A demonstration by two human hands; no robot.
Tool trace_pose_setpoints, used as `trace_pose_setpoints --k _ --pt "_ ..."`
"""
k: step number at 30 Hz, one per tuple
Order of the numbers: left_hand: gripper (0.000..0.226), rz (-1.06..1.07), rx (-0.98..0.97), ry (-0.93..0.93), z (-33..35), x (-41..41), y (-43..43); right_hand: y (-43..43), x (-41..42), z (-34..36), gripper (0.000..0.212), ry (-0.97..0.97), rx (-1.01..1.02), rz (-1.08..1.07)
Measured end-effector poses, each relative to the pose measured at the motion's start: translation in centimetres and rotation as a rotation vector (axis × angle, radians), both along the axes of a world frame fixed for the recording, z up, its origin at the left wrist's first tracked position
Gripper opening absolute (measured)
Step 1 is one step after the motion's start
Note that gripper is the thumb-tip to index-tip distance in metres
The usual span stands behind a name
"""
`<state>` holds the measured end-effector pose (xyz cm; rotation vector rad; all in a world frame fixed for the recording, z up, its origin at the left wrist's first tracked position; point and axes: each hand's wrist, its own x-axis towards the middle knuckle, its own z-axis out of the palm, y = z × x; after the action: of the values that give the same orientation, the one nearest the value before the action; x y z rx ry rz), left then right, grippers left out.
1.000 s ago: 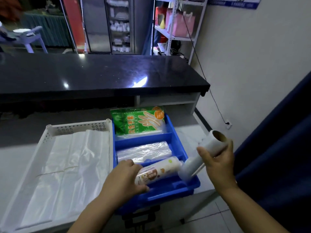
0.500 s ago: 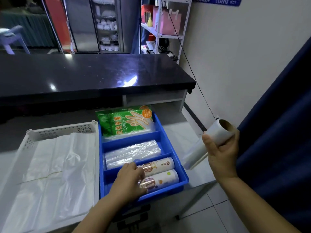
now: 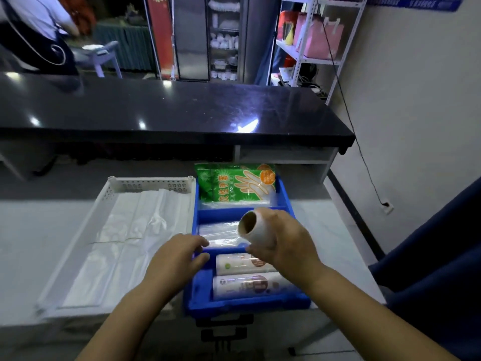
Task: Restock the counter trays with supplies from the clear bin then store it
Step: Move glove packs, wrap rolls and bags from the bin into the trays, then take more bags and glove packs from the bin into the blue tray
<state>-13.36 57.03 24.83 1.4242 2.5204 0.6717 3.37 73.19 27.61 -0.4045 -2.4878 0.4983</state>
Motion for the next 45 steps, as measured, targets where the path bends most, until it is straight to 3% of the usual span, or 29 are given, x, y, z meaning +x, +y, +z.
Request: trace_pose_setpoints --k 4,9,19,25,30,39,45 --pt "0.022 0.140 0.044 0.003 0.2 -0.5 -2.6 -1.0 -3.0 -3.6 0.074 -0.236 0.449 0.161" --pt "0.023 0.250 0.045 -0.011 -0.1 -0.2 -4.4 -1.0 -4.2 -6.3 0.067 -0.279 0.612 0.266" --pt "0.025 0.387 0.017 -0.012 0.0 2.1 -3.5 -0.1 -4.5 -7.0 0.065 -0.269 0.531 0.282" --pt "0.019 0.553 -0.002 0.034 -0.3 4.5 -6.8 -1.6 -5.6 -5.8 0.020 -0.170 0.450 0.436" --pt "0.019 0.714 -0.048 0.070 -0.3 6.6 -13.3 -6.6 -7.5 -5.1 0.007 -0.083 0.413 0.598" --pt "0.012 1.110 -0.038 -0.018 -0.9 12.0 -30.0 -21.0 -8.8 -5.4 0.020 -0.188 0.451 0.930" --pt "0.013 1.377 -0.005 -0.034 -2.1 17.1 -43.4 -33.1 -8.3 -9.1 0.017 -0.358 0.434 1.052"
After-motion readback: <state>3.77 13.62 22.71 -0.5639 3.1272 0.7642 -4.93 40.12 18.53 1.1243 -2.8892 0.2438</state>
